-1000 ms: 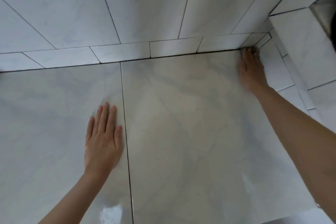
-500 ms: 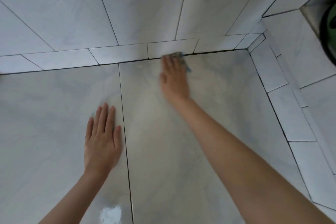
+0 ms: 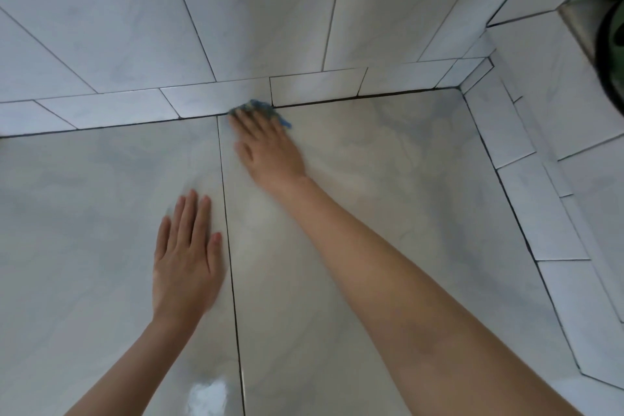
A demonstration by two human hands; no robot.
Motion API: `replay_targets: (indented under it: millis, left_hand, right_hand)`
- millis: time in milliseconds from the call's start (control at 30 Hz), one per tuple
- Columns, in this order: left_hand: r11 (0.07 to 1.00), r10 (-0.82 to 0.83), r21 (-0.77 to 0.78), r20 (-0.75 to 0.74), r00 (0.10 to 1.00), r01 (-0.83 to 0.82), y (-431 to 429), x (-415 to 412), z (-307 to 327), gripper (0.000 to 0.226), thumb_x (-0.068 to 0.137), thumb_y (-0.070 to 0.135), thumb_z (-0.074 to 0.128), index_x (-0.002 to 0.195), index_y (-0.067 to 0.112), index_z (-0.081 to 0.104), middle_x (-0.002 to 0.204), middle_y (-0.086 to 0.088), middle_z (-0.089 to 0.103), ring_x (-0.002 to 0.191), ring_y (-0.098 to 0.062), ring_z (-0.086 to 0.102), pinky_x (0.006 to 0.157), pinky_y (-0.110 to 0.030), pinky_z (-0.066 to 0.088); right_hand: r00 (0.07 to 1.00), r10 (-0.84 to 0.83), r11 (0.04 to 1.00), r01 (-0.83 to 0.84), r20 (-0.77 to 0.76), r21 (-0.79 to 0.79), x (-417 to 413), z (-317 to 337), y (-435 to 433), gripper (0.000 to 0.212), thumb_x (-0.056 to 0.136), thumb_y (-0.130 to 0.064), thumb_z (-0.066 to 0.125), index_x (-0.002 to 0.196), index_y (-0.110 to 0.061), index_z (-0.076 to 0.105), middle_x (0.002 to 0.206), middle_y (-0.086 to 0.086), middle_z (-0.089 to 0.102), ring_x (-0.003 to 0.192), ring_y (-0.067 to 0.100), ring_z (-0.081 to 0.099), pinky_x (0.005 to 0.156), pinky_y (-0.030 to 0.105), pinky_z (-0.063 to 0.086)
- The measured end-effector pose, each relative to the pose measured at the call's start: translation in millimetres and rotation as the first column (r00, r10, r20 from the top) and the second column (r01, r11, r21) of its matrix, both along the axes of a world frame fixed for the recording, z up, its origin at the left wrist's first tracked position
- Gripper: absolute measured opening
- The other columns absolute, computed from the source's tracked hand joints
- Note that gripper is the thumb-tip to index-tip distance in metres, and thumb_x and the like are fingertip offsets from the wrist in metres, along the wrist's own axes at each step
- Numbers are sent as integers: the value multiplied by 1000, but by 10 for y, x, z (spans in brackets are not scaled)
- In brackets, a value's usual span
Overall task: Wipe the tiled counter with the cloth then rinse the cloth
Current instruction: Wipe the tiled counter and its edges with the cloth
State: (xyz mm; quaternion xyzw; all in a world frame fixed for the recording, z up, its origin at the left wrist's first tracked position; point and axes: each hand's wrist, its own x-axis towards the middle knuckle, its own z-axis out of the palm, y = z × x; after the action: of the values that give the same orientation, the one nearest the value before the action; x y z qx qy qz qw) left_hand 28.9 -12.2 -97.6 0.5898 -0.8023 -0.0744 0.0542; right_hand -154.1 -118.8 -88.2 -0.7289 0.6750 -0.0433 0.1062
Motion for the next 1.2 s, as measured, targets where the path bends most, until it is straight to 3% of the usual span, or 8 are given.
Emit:
replay_targets:
  millis: [167,433,633,800,900,1000,1100,1200]
  left_hand:
    - [1000,0,13,-2,1000,0,4,6,5,57,95,34,18,148,11,22,156,-4,18,145,-13,9,119,-34,5]
    - [1000,2,30,-26,1000,-1,8,-3,23,59,95,36,17,147,9,23,156,-6,18,145,-13,9,118,-32,1]
    - [999,12,49,-66,998,-9,21,0,1,61,94,37,17,147,7,25,156,-7,18,145,-16,11,117,-27,-5]
    - [994,49,102,-128,991,-36,274,-52,22,59,95,35,18,148,9,20,157,-4,11,145,-12,3,118,-30,-5]
    - [994,10,112,-116,993,3,506,-62,26,60,95,37,14,149,9,15,158,-3,9,146,-12,1,118,-32,-4]
    - [993,2,116,-104,995,10,587,-33,14,60,96,38,13,149,9,15,158,-2,8,146,-12,1,118,-32,-5]
    - [995,-8,101,-98,995,18,587,-19,2,59,96,37,14,149,9,15,158,-2,9,145,-12,2,118,-32,-5]
    - [996,-1,93,-96,995,10,598,-29,-2,59,97,36,15,148,9,16,157,-2,9,145,-12,2,118,-32,-5]
  right_hand:
    - [980,-197,980,198,40,-22,-1024,-31,304,60,89,-29,15,143,-11,37,148,8,38,140,25,28,116,38,18]
    - [770,-637,771,637,16,20,-2539,13,1307,50,101,-26,17,150,-19,11,158,4,7,146,21,-1,117,39,4]
    - [754,-657,754,656,-8,-30,-2177,-23,1399,60,94,-30,12,148,-6,19,155,15,17,145,29,8,118,40,3]
    - [960,-273,960,276,58,-53,-759,-74,1239,64,86,-29,18,143,-5,35,150,14,33,140,36,23,117,47,11]
    - [988,-49,998,55,146,-37,143,-50,1304,58,91,-32,21,143,-12,35,151,6,33,142,28,22,117,45,12]
    - [990,29,998,-22,140,-54,235,-45,1371,55,94,-34,21,143,-16,36,149,1,36,141,24,26,117,39,11]
    - [985,-63,995,75,163,-68,-344,-75,1415,53,94,-31,25,141,-13,39,148,7,39,139,29,28,117,39,14]
    - [901,-409,906,419,143,-54,-1245,-103,1603,51,94,-26,30,142,-11,37,149,14,35,138,37,27,114,45,23]
